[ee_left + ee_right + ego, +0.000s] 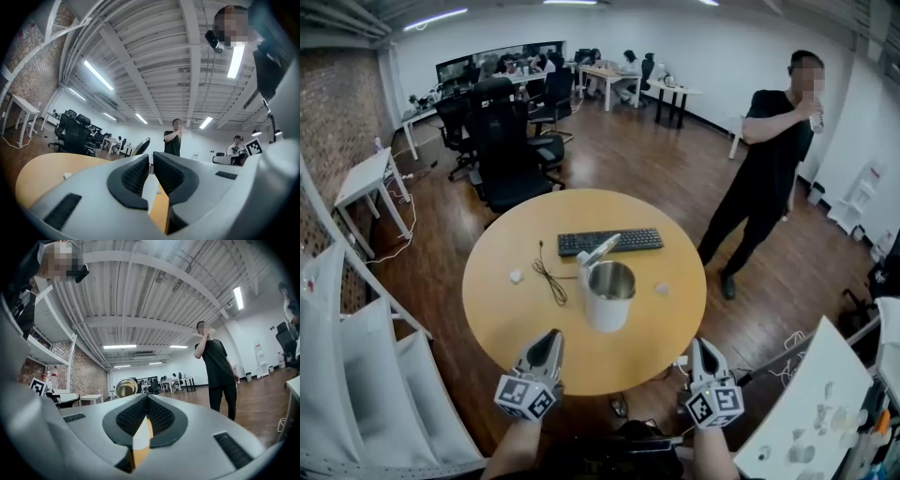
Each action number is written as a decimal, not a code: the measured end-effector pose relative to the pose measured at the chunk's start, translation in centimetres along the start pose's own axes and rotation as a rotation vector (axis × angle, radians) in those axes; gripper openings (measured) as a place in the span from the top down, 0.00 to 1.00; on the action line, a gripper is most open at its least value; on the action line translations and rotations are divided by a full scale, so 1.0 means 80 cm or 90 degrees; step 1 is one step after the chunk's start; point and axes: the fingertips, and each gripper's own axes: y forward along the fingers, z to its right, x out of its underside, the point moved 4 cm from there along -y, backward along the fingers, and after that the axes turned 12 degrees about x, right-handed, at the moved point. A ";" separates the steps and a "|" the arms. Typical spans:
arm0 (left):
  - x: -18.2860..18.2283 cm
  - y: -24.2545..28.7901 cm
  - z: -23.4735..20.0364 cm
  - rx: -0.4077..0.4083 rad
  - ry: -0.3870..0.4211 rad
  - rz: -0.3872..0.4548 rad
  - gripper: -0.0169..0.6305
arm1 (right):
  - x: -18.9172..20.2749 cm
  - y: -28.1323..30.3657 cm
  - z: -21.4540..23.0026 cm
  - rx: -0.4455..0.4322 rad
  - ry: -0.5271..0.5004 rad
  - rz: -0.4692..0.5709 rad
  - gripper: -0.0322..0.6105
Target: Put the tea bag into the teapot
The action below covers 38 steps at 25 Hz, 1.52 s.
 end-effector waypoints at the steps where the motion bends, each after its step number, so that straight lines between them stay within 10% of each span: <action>1: 0.002 0.002 -0.005 -0.004 -0.002 -0.002 0.94 | -0.001 0.008 -0.001 -0.001 -0.002 -0.002 0.95; 17: 0.011 0.120 -0.063 -0.137 0.036 0.007 0.94 | -0.012 0.224 0.049 -0.150 -0.011 -0.009 0.95; 24: 0.017 0.155 -0.046 -0.235 0.056 0.020 0.94 | -0.013 0.283 0.060 -0.250 -0.117 -0.036 0.95; 38: 0.043 0.108 -0.038 -0.363 0.022 0.005 0.94 | 0.022 0.330 0.041 -0.334 -0.114 -0.103 0.95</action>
